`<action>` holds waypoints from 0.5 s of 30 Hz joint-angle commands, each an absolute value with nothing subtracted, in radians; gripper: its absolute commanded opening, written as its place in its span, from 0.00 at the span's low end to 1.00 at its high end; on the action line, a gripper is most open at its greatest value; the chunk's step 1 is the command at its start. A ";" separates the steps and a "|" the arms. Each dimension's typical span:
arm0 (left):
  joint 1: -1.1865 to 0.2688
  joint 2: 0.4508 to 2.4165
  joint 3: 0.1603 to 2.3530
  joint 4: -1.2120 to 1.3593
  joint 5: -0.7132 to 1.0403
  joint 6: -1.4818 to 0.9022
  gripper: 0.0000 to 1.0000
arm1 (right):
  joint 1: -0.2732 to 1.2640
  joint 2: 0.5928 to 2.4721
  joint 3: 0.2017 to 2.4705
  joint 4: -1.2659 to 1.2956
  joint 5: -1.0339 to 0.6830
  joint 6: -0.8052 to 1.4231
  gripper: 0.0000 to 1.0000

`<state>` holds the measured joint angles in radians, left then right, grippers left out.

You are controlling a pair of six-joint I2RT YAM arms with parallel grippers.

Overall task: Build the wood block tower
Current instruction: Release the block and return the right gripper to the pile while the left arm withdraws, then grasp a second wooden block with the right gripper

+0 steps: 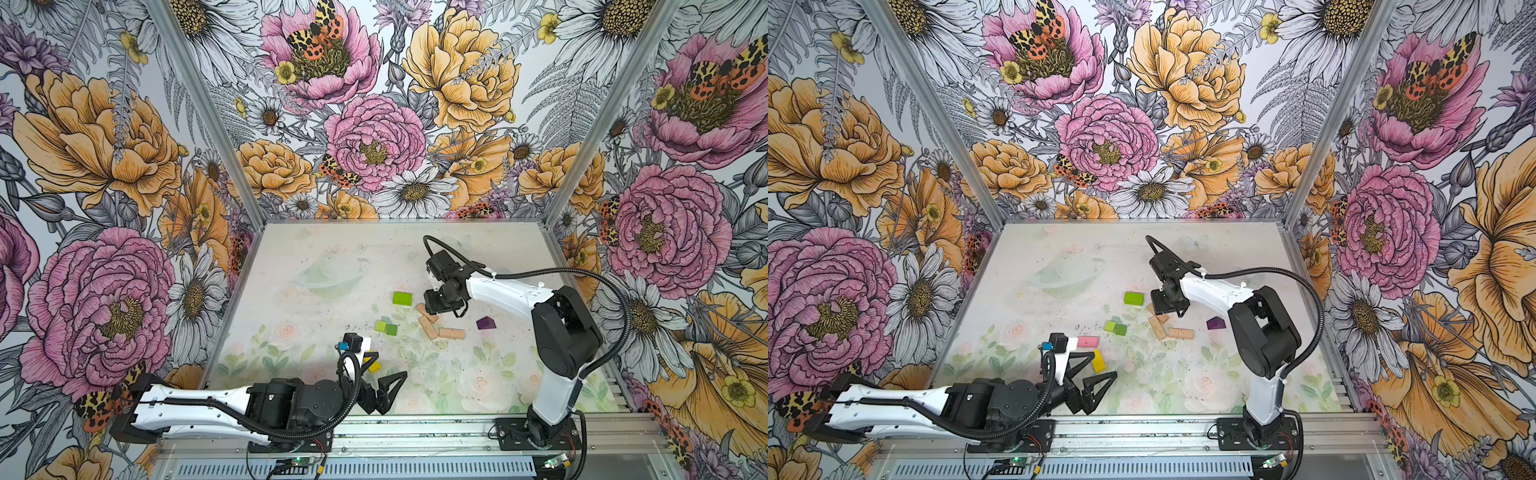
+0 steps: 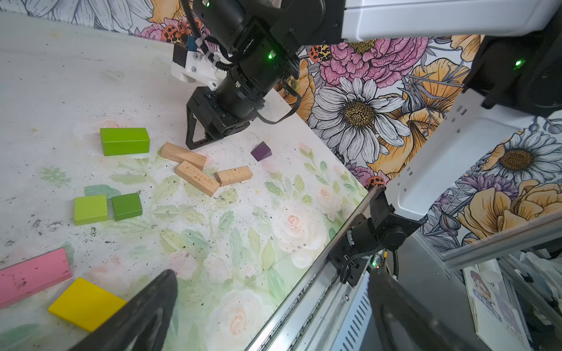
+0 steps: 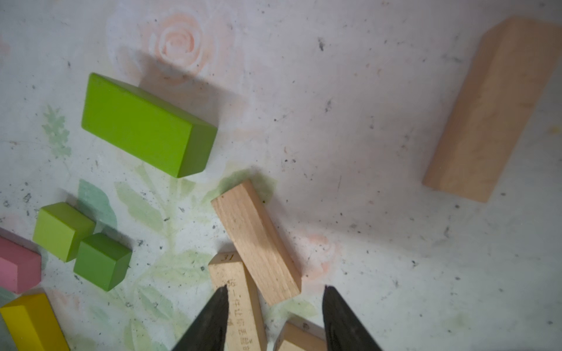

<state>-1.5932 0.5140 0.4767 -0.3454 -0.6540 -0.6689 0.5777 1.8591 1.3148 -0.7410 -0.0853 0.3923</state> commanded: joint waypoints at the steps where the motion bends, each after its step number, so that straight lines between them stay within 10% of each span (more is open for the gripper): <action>1: -1.597 0.509 0.470 -0.383 -0.723 -0.692 0.99 | 0.588 1.912 1.366 -0.712 -0.097 0.399 0.52; 15: -1.597 0.400 0.442 -0.443 -0.813 -0.692 0.99 | 0.603 2.037 1.458 -0.757 -0.040 0.410 0.50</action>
